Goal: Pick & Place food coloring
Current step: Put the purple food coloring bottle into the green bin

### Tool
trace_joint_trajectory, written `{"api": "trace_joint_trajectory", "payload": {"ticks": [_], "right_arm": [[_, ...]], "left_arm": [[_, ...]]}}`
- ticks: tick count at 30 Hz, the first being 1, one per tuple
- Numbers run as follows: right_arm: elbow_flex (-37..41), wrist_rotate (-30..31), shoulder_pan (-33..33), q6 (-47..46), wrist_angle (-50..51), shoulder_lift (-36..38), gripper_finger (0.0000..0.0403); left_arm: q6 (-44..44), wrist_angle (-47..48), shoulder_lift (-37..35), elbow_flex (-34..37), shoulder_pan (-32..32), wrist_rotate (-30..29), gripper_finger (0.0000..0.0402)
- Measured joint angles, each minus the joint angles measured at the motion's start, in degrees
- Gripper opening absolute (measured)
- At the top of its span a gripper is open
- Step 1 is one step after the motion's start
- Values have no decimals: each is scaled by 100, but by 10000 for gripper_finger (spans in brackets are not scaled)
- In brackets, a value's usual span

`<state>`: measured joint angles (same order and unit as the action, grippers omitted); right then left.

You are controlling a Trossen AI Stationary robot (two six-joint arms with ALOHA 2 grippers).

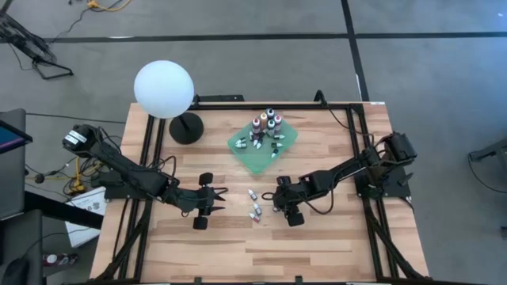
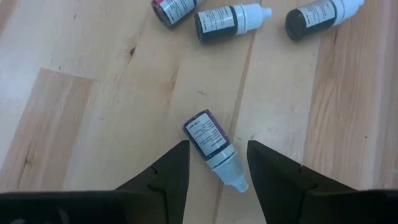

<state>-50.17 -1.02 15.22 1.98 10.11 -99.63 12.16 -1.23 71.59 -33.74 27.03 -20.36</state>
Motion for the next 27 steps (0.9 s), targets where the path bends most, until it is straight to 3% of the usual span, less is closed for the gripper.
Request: {"api": "trace_joint_trajectory", "payload": {"ticks": [27], "right_arm": [[-4,-37,0,-101,-293,-391,140]], "left_arm": [[110,20,0,0,0,2,113]]}}
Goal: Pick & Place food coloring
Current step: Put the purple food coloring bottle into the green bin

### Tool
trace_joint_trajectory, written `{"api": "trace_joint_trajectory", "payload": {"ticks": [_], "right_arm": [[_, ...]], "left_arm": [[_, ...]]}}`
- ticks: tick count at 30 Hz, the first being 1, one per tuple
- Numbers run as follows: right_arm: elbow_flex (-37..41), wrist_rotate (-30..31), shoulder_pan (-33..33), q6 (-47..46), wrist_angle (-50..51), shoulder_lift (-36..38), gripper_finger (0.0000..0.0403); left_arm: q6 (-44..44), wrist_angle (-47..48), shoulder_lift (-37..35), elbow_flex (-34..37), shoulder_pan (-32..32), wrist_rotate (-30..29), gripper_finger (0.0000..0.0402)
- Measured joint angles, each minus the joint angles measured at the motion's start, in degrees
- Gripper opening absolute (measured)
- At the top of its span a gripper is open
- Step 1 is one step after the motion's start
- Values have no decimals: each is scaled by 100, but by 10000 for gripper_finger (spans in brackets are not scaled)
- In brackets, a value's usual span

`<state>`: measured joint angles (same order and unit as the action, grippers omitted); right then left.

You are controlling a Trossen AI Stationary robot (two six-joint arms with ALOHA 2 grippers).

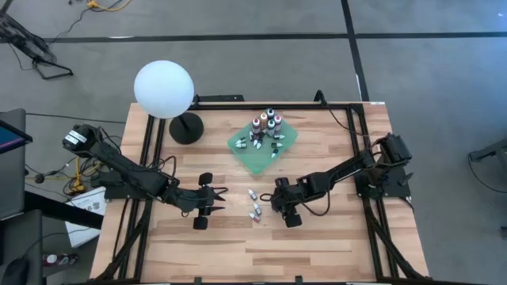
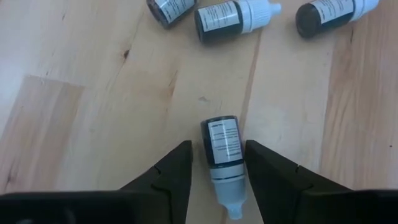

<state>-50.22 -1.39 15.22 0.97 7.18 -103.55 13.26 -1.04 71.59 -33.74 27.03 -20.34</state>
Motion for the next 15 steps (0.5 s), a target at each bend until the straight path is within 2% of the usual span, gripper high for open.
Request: {"api": "trace_joint_trajectory", "payload": {"ticks": [15], "right_arm": [[-29,48,-2,-442,49,-15,84]], "left_arm": [[-2,2,0,0,2,0,113]]}}
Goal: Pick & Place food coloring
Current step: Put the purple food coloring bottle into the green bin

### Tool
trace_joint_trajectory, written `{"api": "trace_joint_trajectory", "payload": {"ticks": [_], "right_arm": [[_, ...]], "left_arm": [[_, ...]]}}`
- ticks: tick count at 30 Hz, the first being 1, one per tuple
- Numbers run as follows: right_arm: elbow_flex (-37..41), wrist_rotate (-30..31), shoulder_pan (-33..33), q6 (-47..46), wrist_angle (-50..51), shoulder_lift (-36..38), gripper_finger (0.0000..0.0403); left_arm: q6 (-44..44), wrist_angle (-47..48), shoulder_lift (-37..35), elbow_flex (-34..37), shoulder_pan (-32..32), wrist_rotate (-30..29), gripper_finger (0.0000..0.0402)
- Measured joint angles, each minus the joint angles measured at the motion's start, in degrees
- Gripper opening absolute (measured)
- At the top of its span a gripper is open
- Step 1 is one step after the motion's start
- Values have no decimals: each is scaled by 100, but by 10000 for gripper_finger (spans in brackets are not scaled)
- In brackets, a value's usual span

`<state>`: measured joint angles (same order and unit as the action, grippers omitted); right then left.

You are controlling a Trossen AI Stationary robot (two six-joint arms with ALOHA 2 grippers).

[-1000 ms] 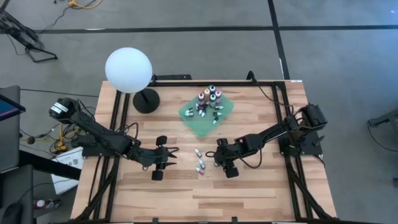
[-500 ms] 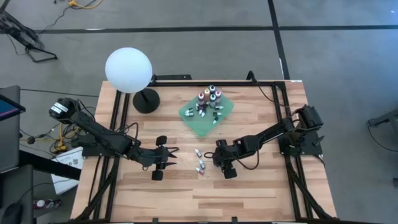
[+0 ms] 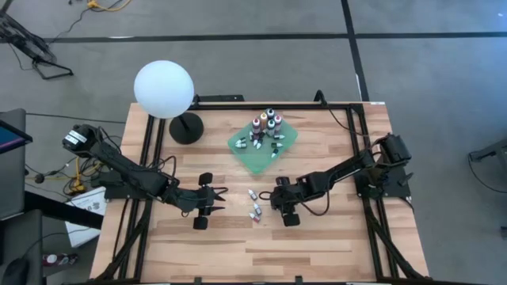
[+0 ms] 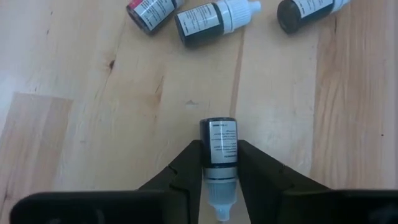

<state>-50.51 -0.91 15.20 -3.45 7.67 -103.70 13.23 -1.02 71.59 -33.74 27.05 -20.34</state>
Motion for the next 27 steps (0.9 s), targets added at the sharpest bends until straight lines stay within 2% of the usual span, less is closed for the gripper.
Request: {"api": "trace_joint_trajectory", "payload": {"ticks": [11,19,27], "right_arm": [[-944,-37,-72,205,1235,-42,80],[-1832,144,-437,763,2120,-35,79],[-2792,766,-1125,1356,2830,-22,79]], "left_arm": [[-52,39,0,0,0,0,113],[-98,35,0,0,-2,0,113],[-101,17,0,0,0,-7,113]]}}
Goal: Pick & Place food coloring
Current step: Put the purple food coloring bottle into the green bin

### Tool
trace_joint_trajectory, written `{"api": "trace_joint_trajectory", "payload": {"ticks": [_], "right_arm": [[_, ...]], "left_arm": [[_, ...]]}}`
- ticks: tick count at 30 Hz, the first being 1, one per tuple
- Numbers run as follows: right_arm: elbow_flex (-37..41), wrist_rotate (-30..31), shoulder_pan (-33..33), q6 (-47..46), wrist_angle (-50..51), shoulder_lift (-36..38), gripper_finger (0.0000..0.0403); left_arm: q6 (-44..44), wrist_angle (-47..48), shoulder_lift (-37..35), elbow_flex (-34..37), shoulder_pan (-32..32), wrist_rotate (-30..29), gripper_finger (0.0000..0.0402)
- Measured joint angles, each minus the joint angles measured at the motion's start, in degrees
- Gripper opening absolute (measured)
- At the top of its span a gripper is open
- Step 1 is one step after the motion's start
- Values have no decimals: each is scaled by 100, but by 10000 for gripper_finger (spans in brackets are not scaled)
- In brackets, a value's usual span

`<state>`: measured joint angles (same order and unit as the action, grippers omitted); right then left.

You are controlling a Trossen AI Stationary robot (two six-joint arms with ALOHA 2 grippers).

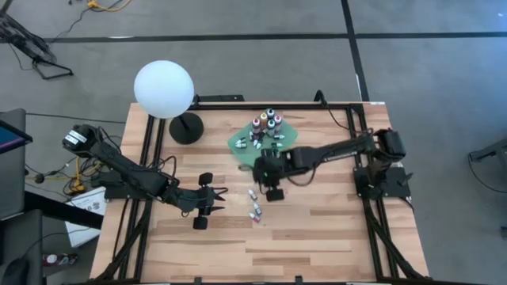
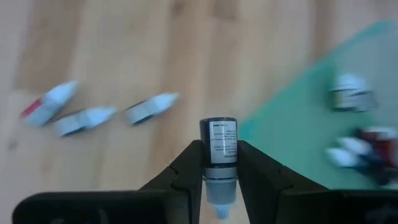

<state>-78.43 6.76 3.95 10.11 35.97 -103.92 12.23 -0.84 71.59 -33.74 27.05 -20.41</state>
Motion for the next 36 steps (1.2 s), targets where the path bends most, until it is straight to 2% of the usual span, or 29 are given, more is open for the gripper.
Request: {"api": "trace_joint_trajectory", "payload": {"ticks": [4,9,15,18,25,36], "right_arm": [[-216,116,-516,24,-74,0,79],[-219,114,-1132,-455,-445,-29,79],[-195,92,-1552,-864,-992,-348,81],[-197,88,-1657,-974,-1260,-583,85],[-195,71,-1807,-1163,-1176,-889,86],[-189,66,-1843,-1090,-1096,-892,88]], "left_arm": [[0,0,0,0,-2,-145,113],[-17,0,0,0,-1,-220,113],[-66,-20,0,0,-2,-292,113],[-78,-20,0,0,-2,-295,113],[-96,-22,-2,0,-2,-416,113],[-57,-41,-2,0,-2,-459,113]]}}
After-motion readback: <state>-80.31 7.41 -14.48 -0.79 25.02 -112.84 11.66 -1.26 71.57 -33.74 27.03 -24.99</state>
